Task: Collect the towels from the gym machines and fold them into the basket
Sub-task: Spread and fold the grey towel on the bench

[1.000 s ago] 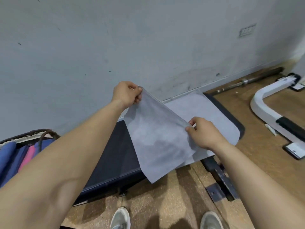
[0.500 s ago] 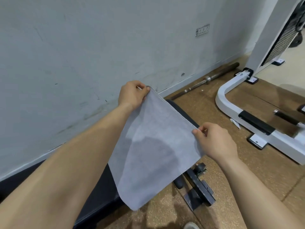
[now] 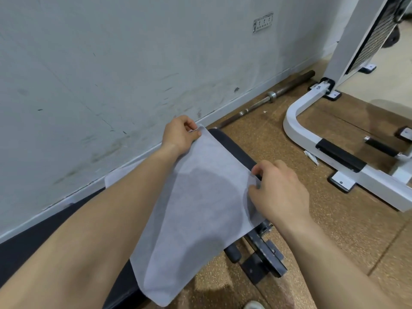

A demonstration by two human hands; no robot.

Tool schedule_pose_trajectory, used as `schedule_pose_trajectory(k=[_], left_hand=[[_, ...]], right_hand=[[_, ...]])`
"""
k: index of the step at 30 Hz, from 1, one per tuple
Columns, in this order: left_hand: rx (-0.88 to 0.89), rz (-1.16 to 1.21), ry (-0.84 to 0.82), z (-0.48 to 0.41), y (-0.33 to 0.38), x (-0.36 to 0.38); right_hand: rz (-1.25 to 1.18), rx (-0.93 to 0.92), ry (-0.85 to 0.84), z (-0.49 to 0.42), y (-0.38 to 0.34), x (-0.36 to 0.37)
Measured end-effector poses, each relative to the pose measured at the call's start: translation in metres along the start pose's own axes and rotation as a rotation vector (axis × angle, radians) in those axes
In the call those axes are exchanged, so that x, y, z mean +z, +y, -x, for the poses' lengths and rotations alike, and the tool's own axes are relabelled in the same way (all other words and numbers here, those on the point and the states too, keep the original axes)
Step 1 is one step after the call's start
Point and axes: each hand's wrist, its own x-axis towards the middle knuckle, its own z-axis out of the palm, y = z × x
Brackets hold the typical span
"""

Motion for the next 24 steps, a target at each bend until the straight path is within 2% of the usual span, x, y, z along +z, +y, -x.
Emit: schedule_pose_trajectory(k=[7,12,16,20,24], left_hand=[[0.083,0.229,0.015,0.074,0.019,-0.04],[0.087,0.337,-0.039,0.163,0.016,-0.074],[0.095,0.358,-0.025,0.219,0.012,-0.098],[0.02,0.396,0.042,0.254,0.009,-0.114],[-0.061,0.499,0.129,0.26,-0.006,-0.128]], right_hand=[[-0.211,-0.105,-0.051,0.001,-0.025,-0.001],[-0.33,-0.371,-0.028,0.016,-0.049,-0.009],[-0.431,-0.522,-0.167,0.036,-0.073,-0.007],[-0.573,-0.532,-0.296,0.055,-0.094,-0.007],[-0.588,-0.579,-0.372,0.057,-0.107,-0.007]])
